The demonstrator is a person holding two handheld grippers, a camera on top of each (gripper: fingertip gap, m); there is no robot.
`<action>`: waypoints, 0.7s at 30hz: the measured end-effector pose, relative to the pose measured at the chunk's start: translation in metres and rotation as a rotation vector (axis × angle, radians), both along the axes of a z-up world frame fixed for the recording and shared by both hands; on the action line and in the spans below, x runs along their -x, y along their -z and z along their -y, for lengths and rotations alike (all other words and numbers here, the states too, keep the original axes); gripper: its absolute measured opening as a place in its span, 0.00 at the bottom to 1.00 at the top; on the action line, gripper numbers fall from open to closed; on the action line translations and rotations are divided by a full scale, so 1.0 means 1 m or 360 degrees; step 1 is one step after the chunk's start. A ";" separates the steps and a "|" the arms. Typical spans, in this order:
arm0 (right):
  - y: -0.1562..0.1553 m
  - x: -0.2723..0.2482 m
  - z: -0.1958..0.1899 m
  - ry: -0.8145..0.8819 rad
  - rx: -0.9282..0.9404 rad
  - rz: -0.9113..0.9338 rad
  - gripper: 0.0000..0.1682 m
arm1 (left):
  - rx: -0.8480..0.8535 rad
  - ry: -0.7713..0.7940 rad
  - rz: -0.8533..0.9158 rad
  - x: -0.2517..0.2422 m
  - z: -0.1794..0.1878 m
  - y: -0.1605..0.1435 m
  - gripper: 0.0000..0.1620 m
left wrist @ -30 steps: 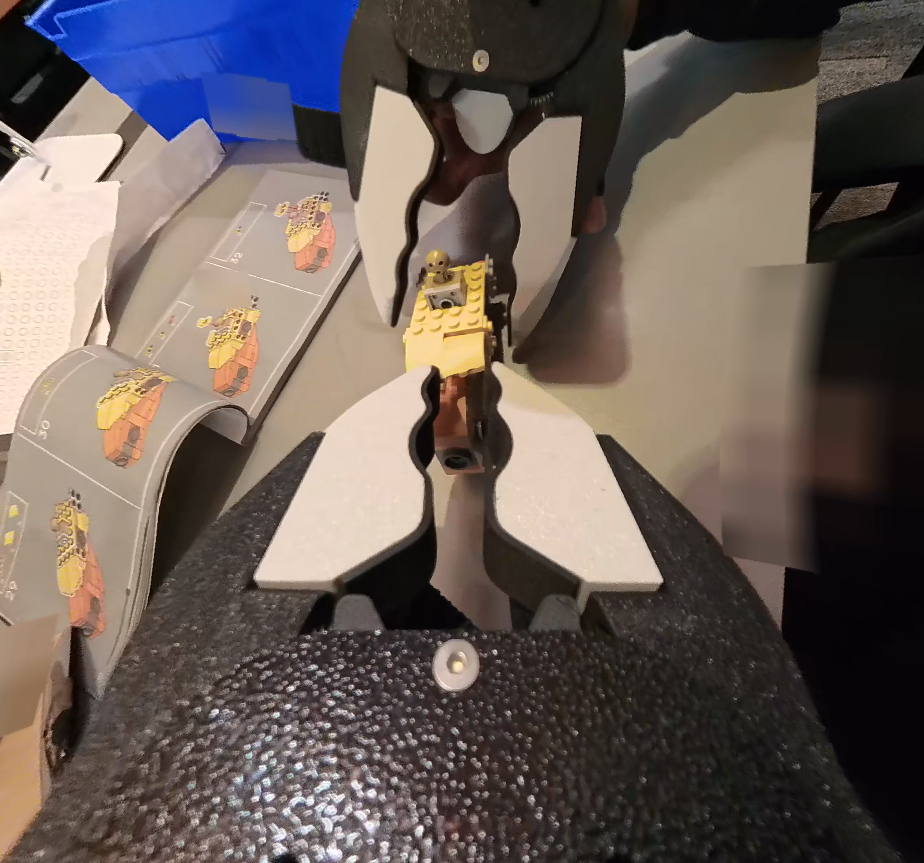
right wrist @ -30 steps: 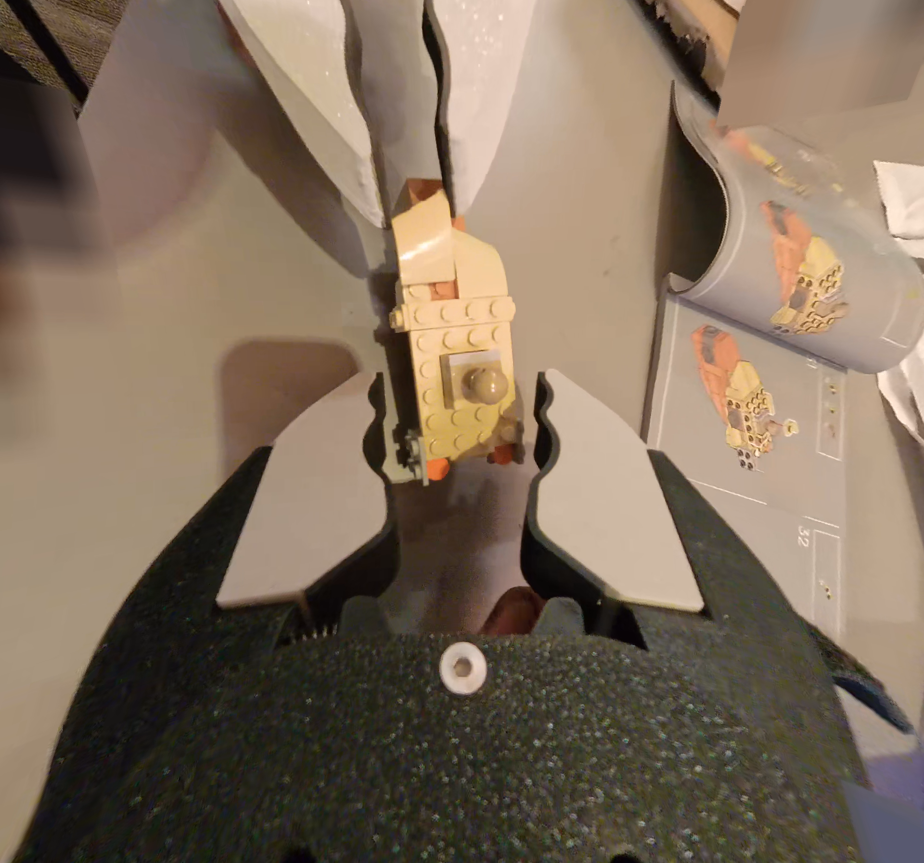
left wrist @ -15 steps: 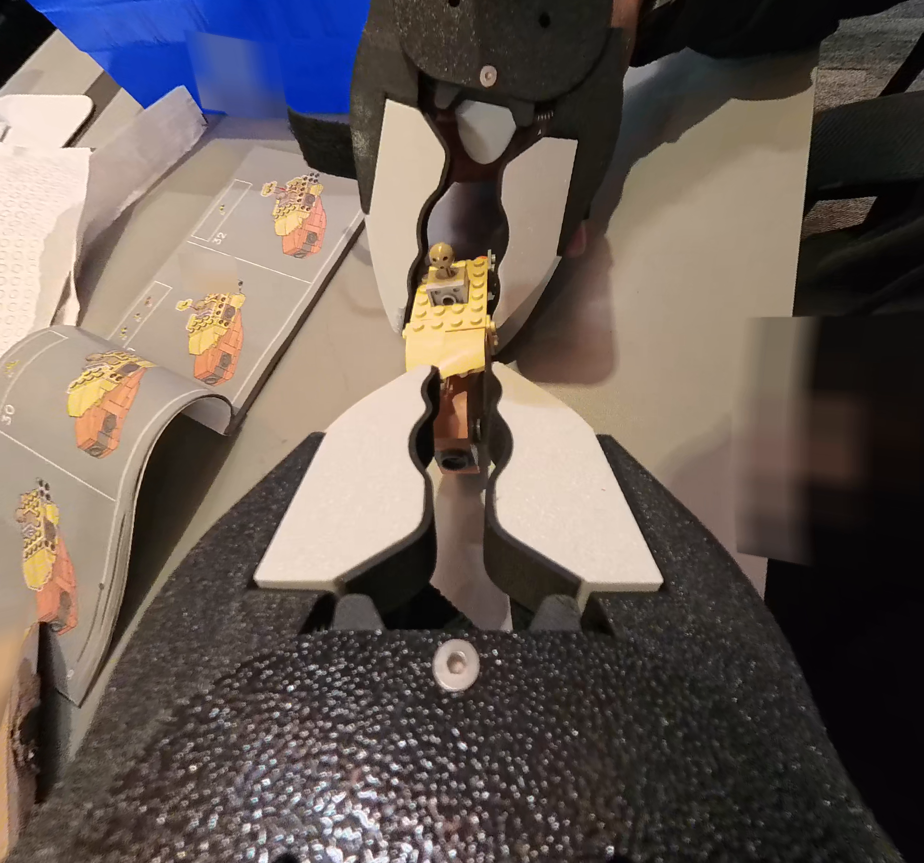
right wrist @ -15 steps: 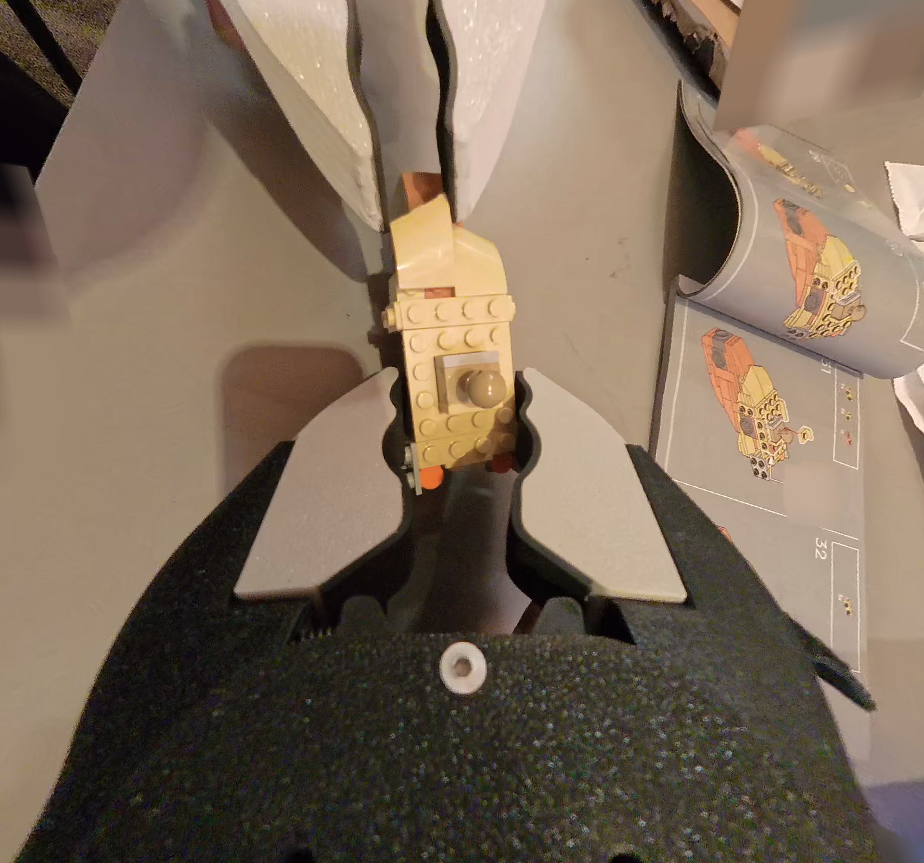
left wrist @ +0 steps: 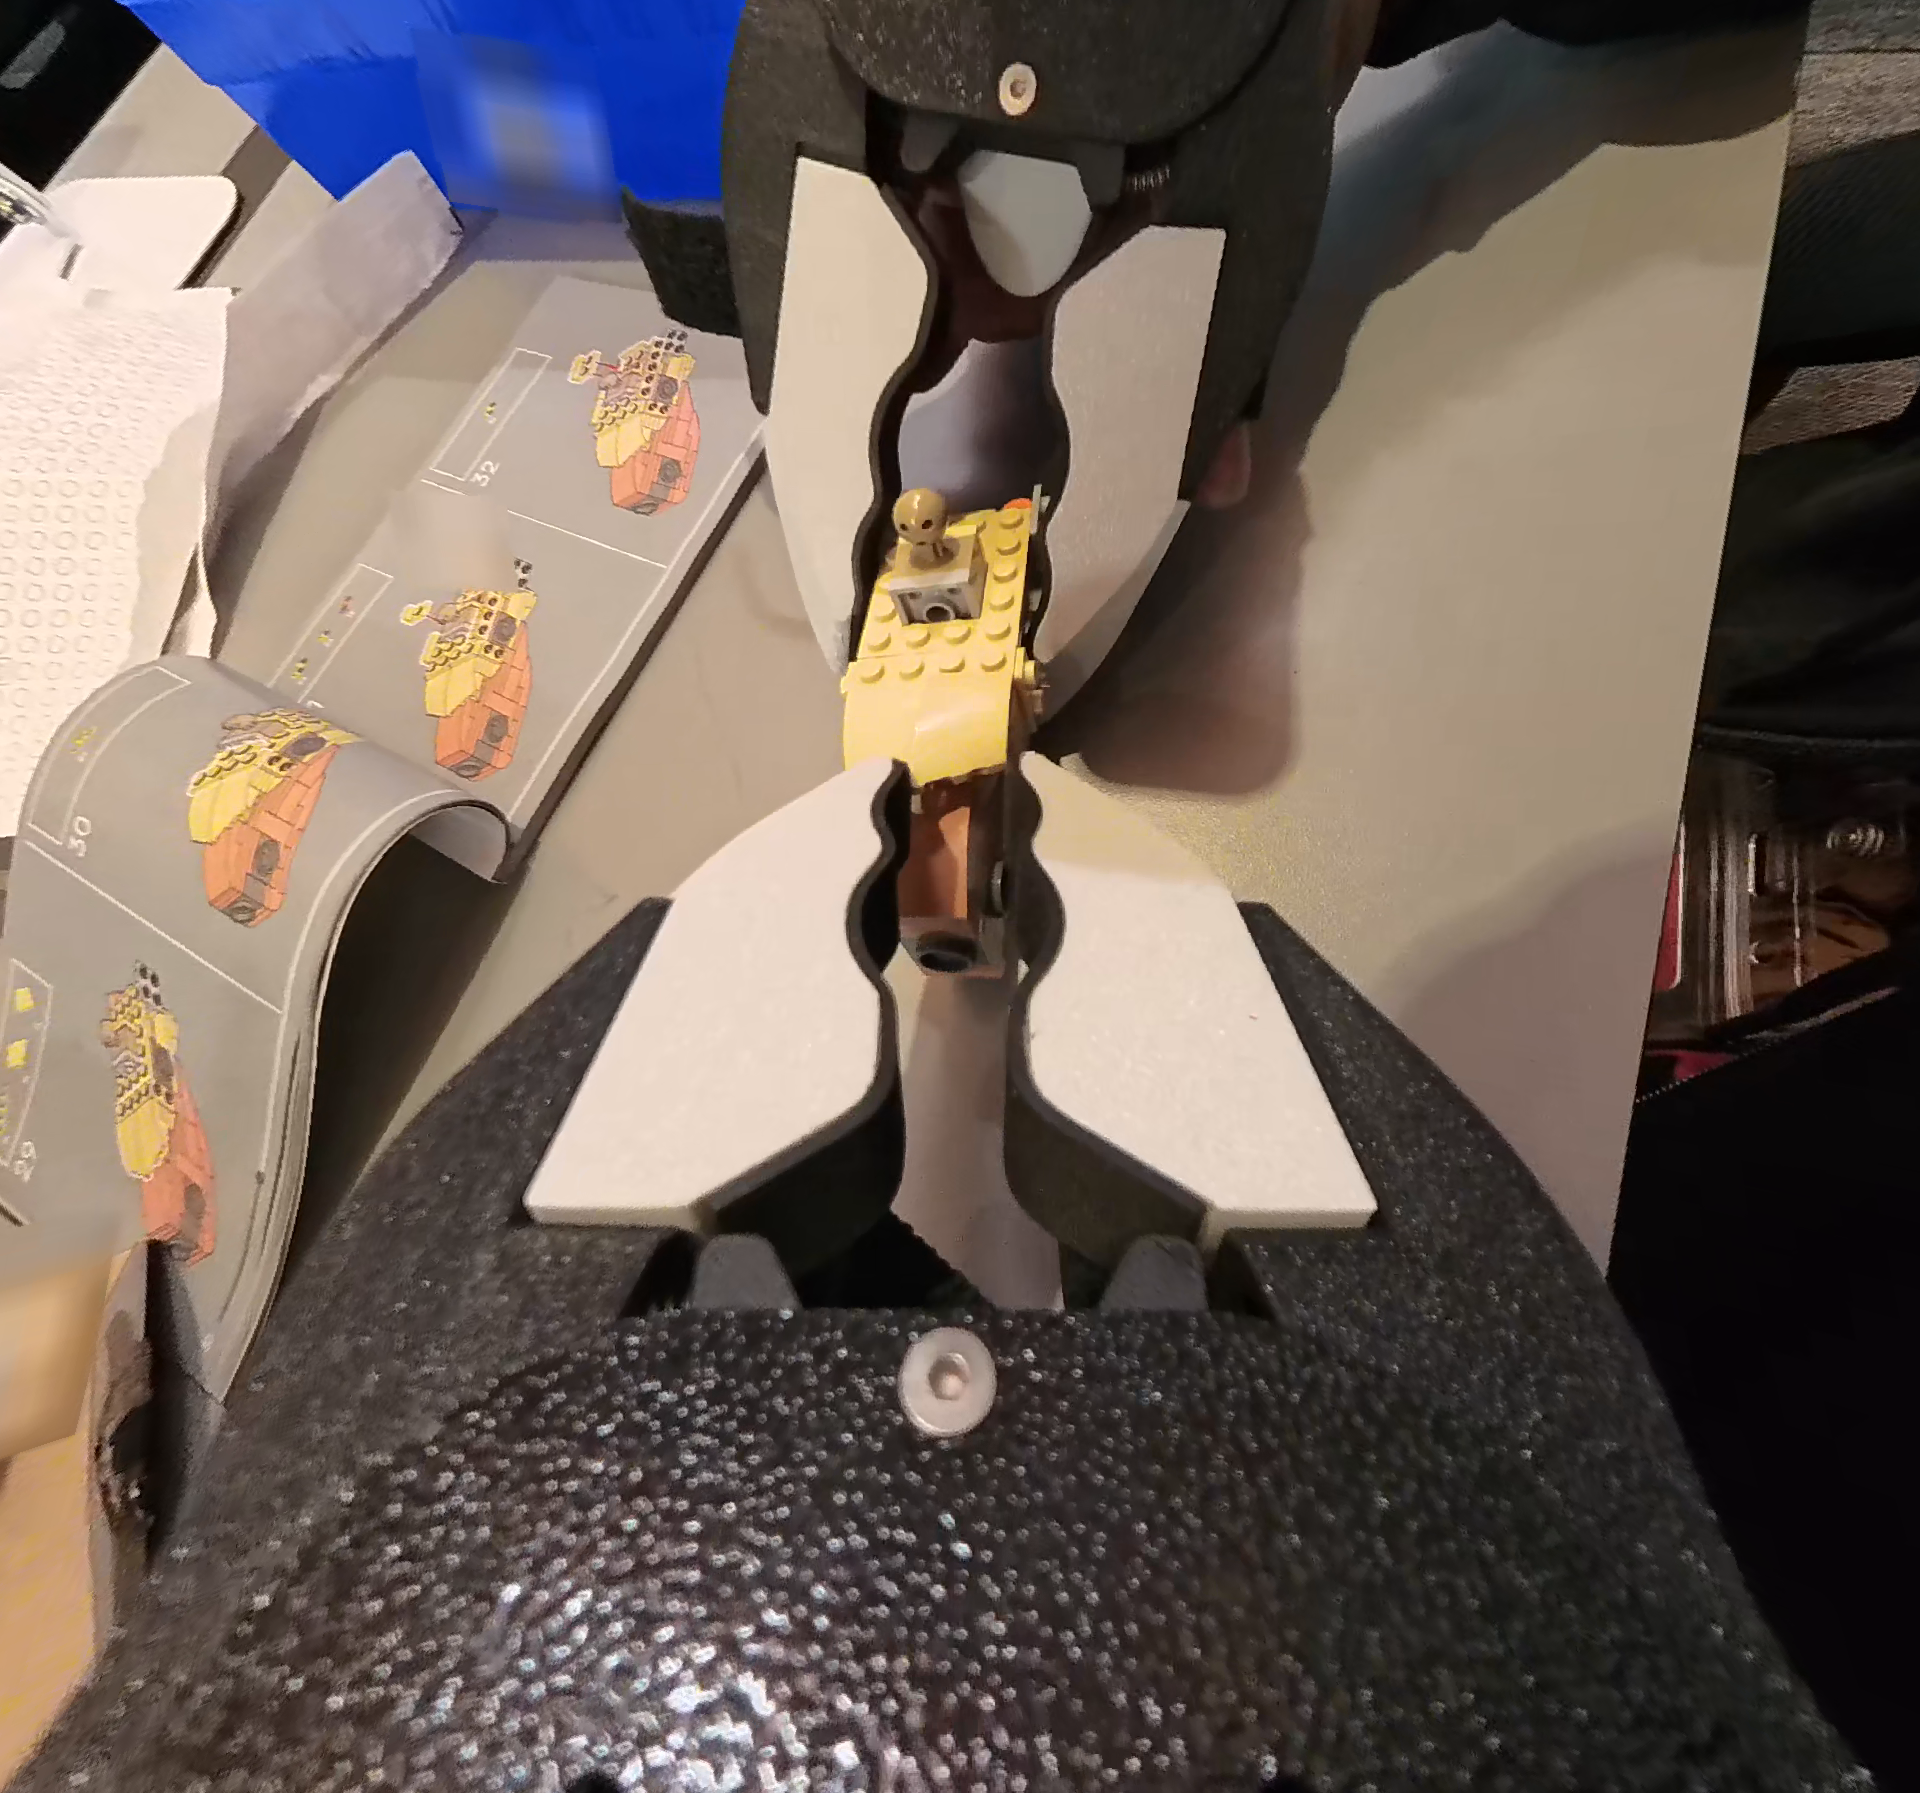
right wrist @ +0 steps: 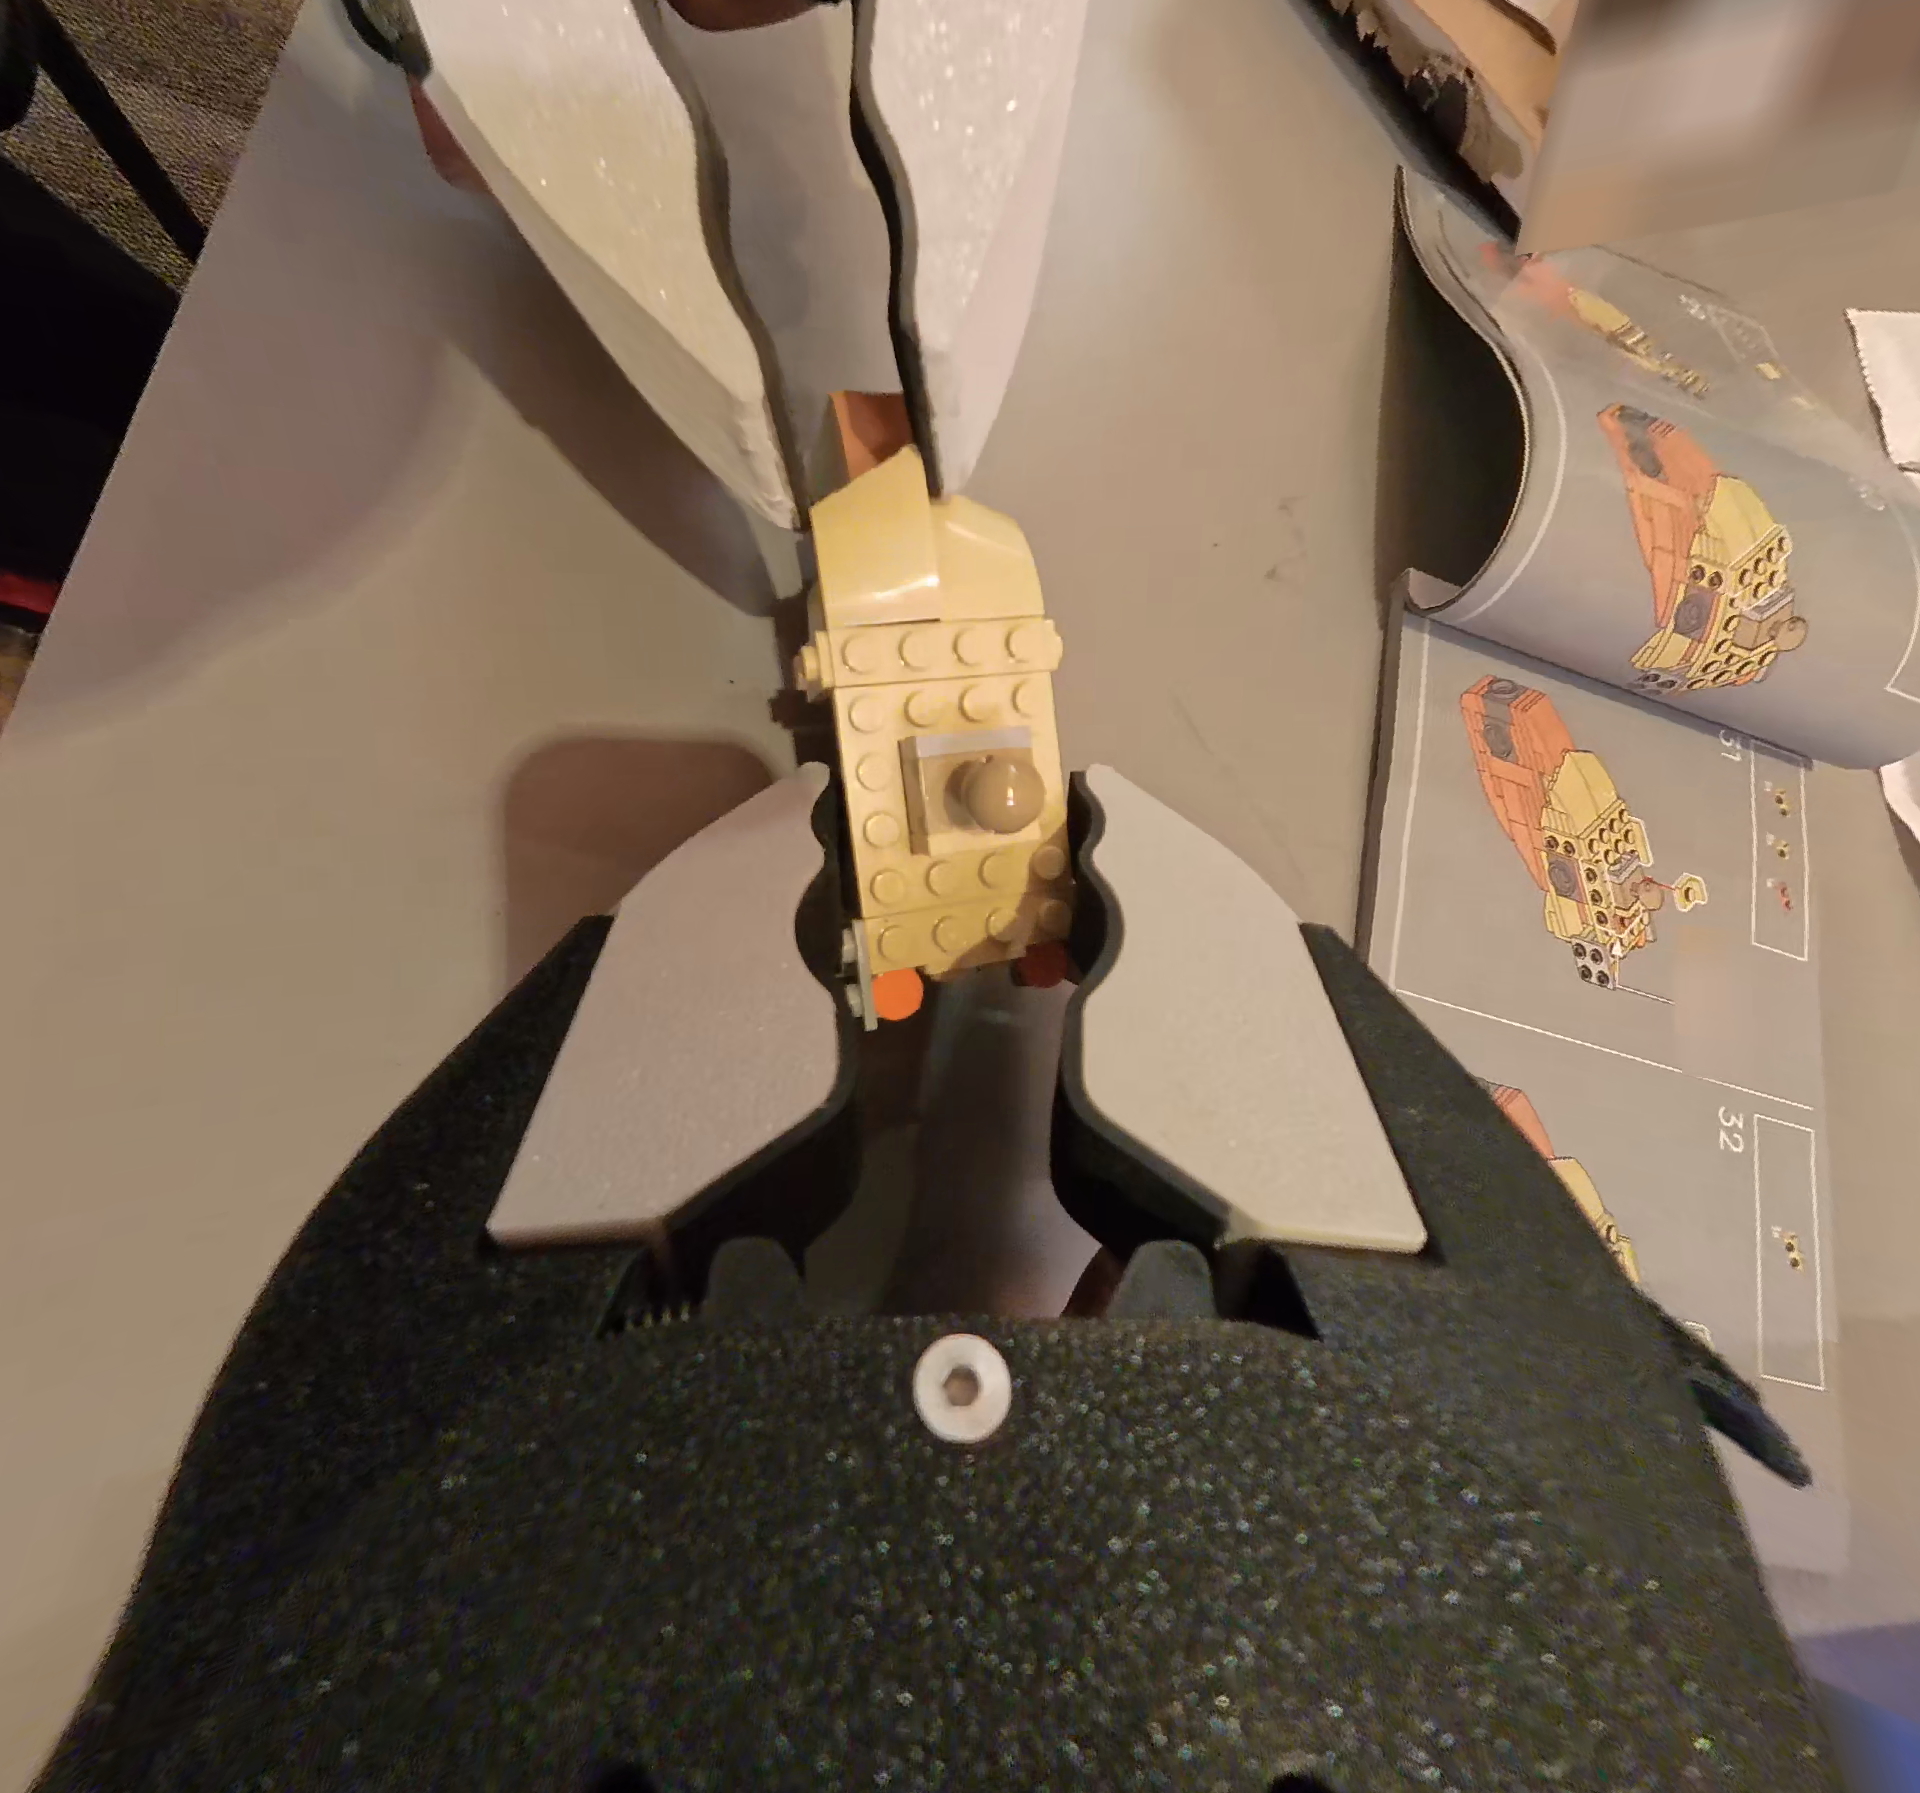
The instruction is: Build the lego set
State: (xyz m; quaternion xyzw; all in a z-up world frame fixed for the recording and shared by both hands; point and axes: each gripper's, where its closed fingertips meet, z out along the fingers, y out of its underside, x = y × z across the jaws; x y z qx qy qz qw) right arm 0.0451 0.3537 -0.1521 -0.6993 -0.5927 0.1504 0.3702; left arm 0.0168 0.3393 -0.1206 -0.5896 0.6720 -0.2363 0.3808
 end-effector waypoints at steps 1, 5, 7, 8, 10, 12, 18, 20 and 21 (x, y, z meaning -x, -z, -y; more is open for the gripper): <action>0.000 0.000 0.000 0.0002 0.0003 -0.0002 0.24 | -0.0003 -0.0005 0.0000 0.000 0.000 0.000 0.10; -0.001 0.001 0.002 -0.0002 0.0015 -0.0008 0.23 | -0.0017 -0.0049 0.0001 0.001 -0.002 0.001 0.10; -0.001 0.001 0.002 -0.0003 0.0018 -0.0009 0.23 | -0.0019 -0.0061 -0.0002 0.001 -0.003 0.001 0.10; 0.000 0.001 0.002 -0.0005 0.0020 -0.0006 0.23 | -0.0011 -0.0060 -0.0001 0.001 -0.002 0.002 0.10; 0.000 0.001 0.003 -0.0006 0.0022 -0.0004 0.23 | -0.0007 -0.0062 0.0003 0.002 -0.001 0.002 0.10; 0.001 0.001 0.003 -0.0002 0.0028 -0.0003 0.23 | -0.0011 -0.0060 -0.0005 0.002 0.000 0.002 0.10; 0.001 0.001 0.003 0.0010 0.0025 -0.0001 0.23 | -0.0025 -0.0053 -0.0017 0.001 0.003 0.000 0.10; 0.001 0.001 0.003 0.0013 0.0026 -0.0001 0.23 | -0.0029 -0.0052 -0.0018 0.000 0.003 -0.001 0.10; 0.001 0.001 0.003 0.0014 0.0026 0.0000 0.23 | -0.0034 -0.0054 -0.0021 0.000 0.003 -0.001 0.10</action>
